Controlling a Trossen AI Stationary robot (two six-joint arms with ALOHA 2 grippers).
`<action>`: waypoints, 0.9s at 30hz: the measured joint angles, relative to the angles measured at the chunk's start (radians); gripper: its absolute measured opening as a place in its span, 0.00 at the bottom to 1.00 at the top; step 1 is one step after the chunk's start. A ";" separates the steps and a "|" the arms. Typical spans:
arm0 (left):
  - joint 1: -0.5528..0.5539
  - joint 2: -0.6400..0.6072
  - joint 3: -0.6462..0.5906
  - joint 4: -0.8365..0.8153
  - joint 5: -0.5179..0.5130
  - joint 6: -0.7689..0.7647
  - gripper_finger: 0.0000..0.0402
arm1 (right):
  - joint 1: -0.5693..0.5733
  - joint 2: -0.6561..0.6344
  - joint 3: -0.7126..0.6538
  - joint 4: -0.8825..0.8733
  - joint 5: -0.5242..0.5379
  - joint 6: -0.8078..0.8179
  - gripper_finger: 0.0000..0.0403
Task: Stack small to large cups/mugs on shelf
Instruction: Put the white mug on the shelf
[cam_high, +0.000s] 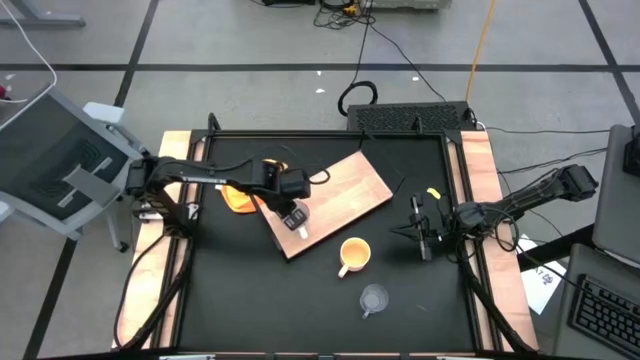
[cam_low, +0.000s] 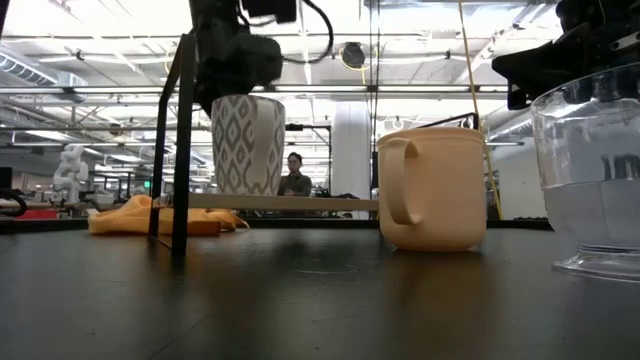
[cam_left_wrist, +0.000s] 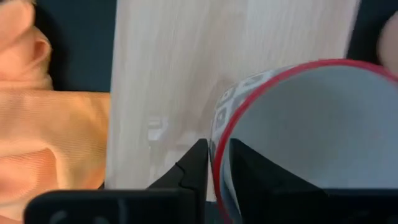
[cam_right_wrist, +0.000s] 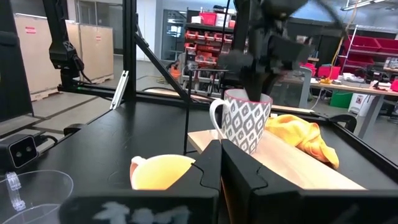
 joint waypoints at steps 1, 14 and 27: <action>0.000 -0.006 0.004 -0.001 0.000 0.004 0.18 | 0.000 0.000 0.000 -0.002 0.000 0.000 0.00; 0.000 -0.005 0.010 0.002 0.003 0.062 0.19 | 0.000 0.000 0.000 -0.007 0.000 0.001 0.00; 0.002 -0.005 0.158 -0.048 -0.025 0.115 0.48 | 0.000 0.000 0.000 -0.007 0.000 0.004 0.00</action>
